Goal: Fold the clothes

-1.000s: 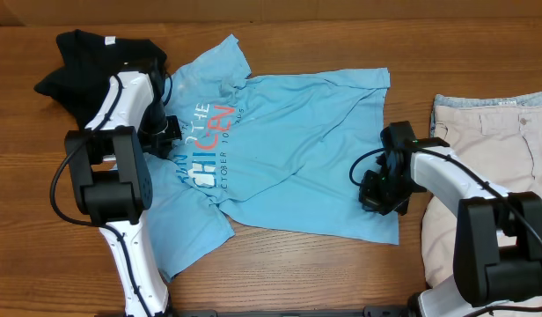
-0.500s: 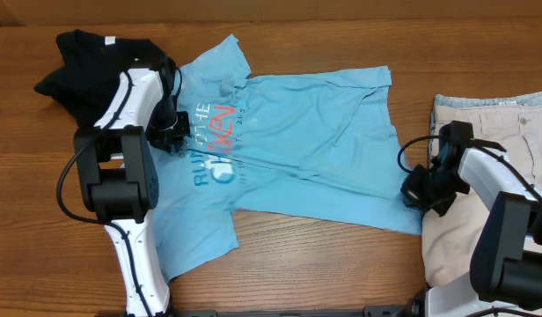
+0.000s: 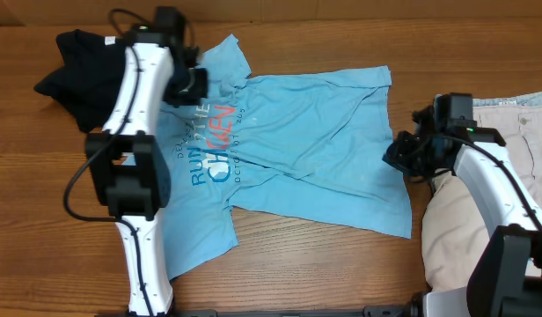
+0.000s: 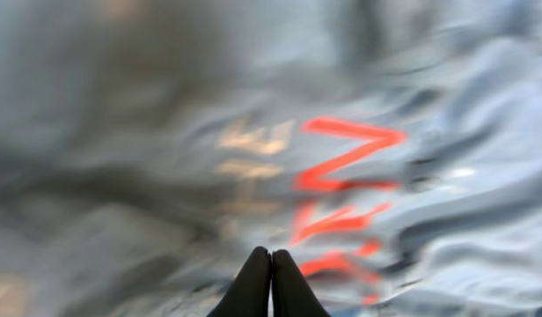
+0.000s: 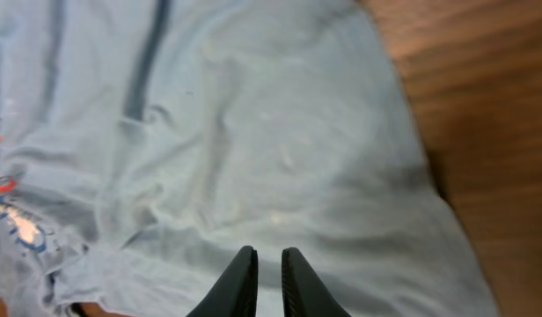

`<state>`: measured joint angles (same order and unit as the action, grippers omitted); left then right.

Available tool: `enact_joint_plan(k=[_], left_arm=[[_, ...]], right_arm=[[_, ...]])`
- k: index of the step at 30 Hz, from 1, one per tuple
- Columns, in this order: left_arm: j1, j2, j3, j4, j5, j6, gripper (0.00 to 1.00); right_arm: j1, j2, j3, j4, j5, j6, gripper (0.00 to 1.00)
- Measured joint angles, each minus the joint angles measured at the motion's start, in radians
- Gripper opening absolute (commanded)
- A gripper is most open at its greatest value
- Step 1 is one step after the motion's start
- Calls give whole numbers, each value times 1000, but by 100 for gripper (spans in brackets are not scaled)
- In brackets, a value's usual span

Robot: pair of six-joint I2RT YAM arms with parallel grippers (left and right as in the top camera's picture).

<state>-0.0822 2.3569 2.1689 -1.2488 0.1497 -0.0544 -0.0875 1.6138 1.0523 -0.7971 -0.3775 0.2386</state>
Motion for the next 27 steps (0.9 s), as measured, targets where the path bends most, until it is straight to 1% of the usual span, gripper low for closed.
enact_joint_plan(k=[4, 6, 7, 9, 11, 13, 15, 21, 24, 25, 27], left_arm=[[-72, 0, -66, 44, 23, 32, 5], [-103, 0, -102, 62, 31, 49, 10], [-119, 0, -119, 76, 34, 61, 12], [-139, 0, -145, 102, 34, 74, 13], [-149, 0, -167, 133, 25, 83, 13], [-151, 0, -183, 150, 13, 85, 13], [-151, 0, -187, 156, 3, 85, 17], [-147, 0, -188, 197, -8, 89, 30], [-147, 0, -188, 238, -7, 88, 30], [-148, 0, -188, 252, -6, 87, 29], [-148, 2, -188, 278, -4, 80, 21]], right_arm=[[53, 46, 0, 80, -12, 1, 15], [76, 90, 0, 124, -13, 1, 14], [84, 116, 0, 150, -13, 3, 12], [93, 169, 0, 185, -11, 17, 7], [95, 221, 0, 185, 9, 53, 5], [86, 257, 3, 148, 36, 102, 4], [75, 257, 18, 86, 61, 143, 4], [47, 252, 40, -68, 160, 207, 4], [36, 248, 42, -102, 197, 211, 4], [35, 248, 45, -119, 214, 212, 4], [35, 248, 50, -152, 242, 213, 4]])
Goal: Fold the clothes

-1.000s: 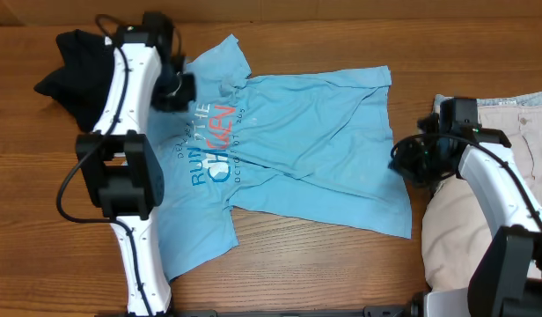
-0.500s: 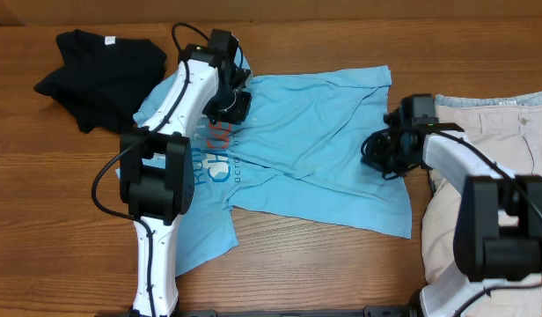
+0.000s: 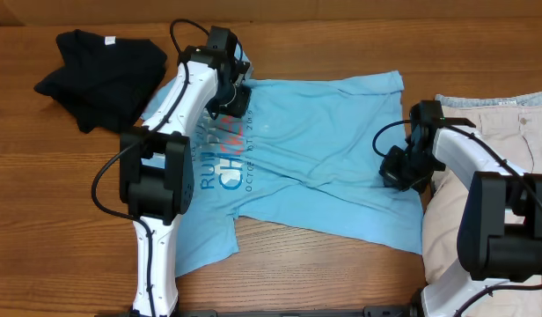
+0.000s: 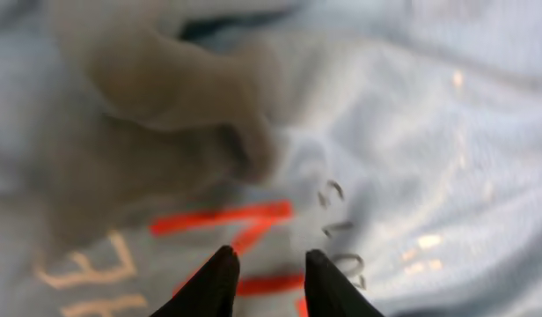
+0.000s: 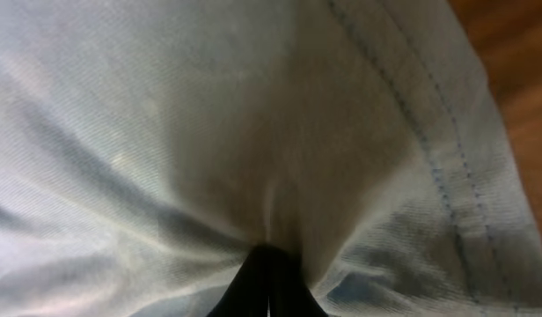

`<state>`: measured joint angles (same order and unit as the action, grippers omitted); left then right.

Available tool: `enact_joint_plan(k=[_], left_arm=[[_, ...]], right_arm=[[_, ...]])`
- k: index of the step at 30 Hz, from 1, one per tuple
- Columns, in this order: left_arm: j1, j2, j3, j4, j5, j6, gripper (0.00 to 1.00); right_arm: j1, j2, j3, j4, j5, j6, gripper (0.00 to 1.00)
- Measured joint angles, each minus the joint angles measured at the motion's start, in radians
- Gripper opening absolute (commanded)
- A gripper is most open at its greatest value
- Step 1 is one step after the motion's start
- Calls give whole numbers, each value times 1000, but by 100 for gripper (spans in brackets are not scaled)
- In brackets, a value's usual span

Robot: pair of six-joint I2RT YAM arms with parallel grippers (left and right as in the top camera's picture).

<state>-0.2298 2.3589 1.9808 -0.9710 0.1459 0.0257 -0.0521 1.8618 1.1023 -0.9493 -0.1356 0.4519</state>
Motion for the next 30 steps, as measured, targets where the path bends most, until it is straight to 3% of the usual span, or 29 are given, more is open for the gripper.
enact_joint_plan(k=[4, 18, 27, 30], left_arm=[[0, 26, 0, 34, 0, -29, 4], [12, 113, 86, 198, 0, -140, 4], [79, 151, 446, 105, -2, -165, 4], [83, 150, 571, -45, 58, -135, 16]], right_arm=[[-1, 1, 3, -88, 70, 1, 4], [-7, 4, 3, -175, 138, -39, 4], [-7, 4, 3, -186, 143, -60, 4], [-7, 4, 3, -176, 144, -68, 4]])
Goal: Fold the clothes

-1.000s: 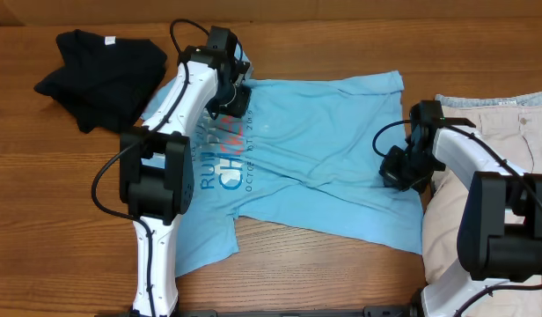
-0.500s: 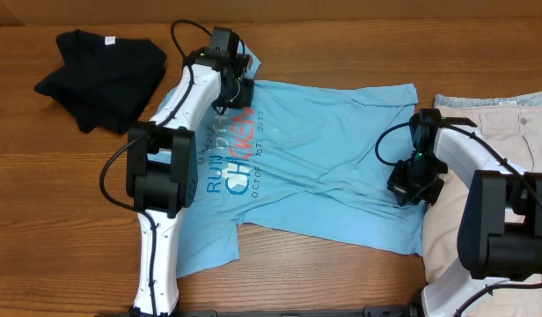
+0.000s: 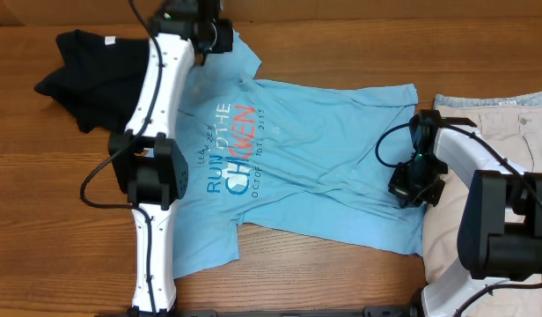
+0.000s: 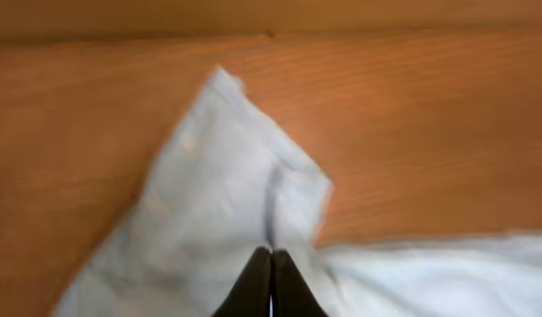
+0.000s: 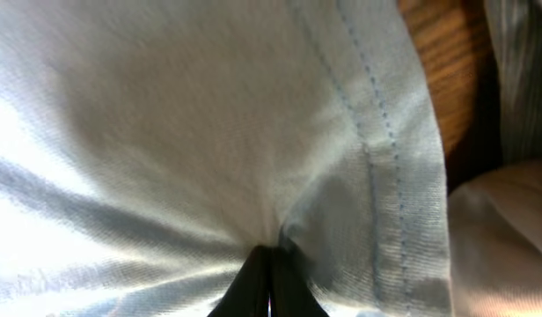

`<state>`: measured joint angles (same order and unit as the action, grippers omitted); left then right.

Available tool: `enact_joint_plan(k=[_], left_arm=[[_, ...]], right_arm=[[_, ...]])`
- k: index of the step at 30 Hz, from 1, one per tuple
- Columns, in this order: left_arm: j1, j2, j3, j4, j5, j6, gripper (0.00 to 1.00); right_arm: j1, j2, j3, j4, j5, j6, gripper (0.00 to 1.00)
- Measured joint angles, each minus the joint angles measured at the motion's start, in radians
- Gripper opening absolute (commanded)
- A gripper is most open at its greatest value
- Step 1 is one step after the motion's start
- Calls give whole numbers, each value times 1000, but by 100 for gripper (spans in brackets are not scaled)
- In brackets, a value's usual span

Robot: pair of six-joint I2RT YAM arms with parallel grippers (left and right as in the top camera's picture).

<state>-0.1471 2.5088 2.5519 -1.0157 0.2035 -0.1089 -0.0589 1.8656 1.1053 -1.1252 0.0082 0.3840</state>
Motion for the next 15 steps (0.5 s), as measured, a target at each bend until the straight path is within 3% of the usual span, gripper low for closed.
enact_joint_plan(k=[2, 4, 8, 15], left_arm=[[-10, -5, 35, -126, 40, 28, 17], [-28, -7, 43, -265, 65, 53, 5], [-83, -6, 19, -483, 93, 104, 4], [-163, -6, -140, -504, 109, 132, 4]], right_arm=[[0, 0, 0, 8, 0, -4, 4], [0, 0, 0, 14, 0, -8, 4], [0, 0, 0, 24, -1, -13, 4], [0, 0, 0, 37, -1, -15, 4]])
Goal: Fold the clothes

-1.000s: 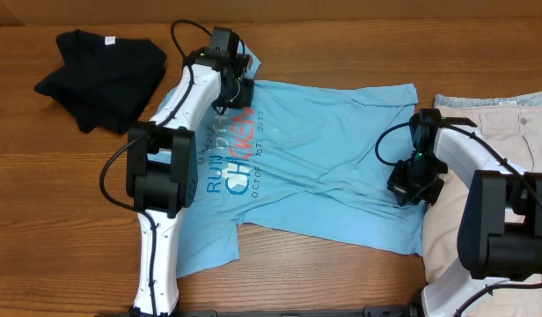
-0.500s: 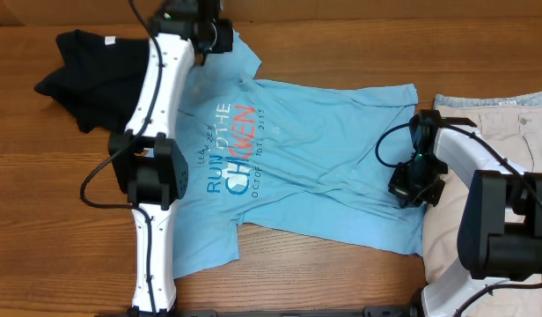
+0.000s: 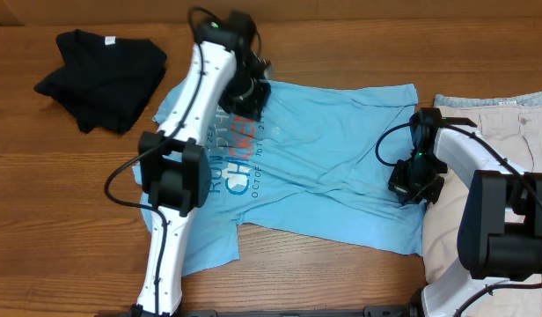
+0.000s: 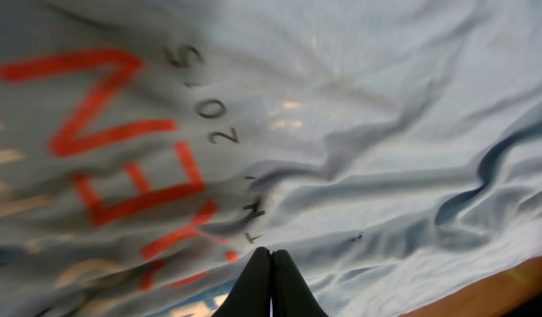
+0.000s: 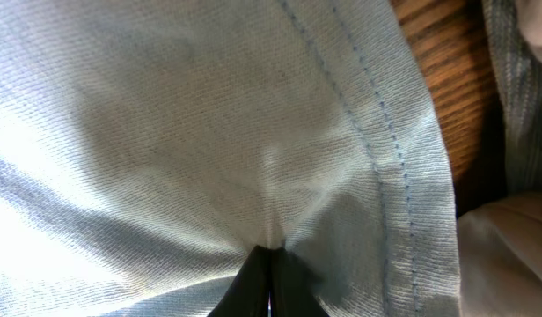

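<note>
A light blue t-shirt (image 3: 324,150) with a red and blue print lies spread face up across the table. My left gripper (image 3: 251,92) hangs over the chest by the collar. In the left wrist view that gripper (image 4: 271,254) is shut just above the red letters (image 4: 121,167), with no cloth seen between its fingers. My right gripper (image 3: 413,187) is at the shirt's right hem. There it (image 5: 269,252) is shut on a pinch of blue cloth beside the stitched hem (image 5: 385,132).
A crumpled black garment (image 3: 104,70) lies at the far left. Beige trousers (image 3: 500,132) cover the right end, right beside the shirt's hem and my right arm. Bare wooden table (image 3: 341,273) shows along the front.
My left gripper was shut on the sleeve at the table's far edge; now it is shut over the printed chest. The sleeve is no longer stretched towards that edge. The right gripper stayed put.
First my left gripper was shut over the print and the right one slightly open above the hem. Then the left stood open on the chest and the right shut on the hem. Later the shirt lay further right with its sleeve held at the far edge; now that sleeve is let go.
</note>
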`<state>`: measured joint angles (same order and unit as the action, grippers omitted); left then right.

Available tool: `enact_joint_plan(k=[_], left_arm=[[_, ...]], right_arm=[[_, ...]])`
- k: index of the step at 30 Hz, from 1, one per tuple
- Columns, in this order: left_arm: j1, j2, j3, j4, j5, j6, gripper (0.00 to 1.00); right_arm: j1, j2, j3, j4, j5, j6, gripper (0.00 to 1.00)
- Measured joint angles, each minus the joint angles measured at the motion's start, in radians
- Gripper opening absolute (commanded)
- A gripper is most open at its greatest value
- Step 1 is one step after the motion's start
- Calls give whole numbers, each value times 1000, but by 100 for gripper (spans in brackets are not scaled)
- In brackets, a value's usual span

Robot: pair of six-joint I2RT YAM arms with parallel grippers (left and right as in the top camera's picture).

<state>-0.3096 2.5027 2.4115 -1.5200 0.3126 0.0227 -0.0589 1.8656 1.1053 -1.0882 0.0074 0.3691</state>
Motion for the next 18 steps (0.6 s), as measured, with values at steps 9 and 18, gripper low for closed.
enact_joint_plan(k=[9, 18], left_arm=[[-24, 0, -291, 189, 13, 4, 4], [-26, -36, -343, 564, -82, -26, 4]], right_arm=[[0, 0, 0, 2, -2, 0, 4], [0, 0, 0, 4, -5, 0, 4]])
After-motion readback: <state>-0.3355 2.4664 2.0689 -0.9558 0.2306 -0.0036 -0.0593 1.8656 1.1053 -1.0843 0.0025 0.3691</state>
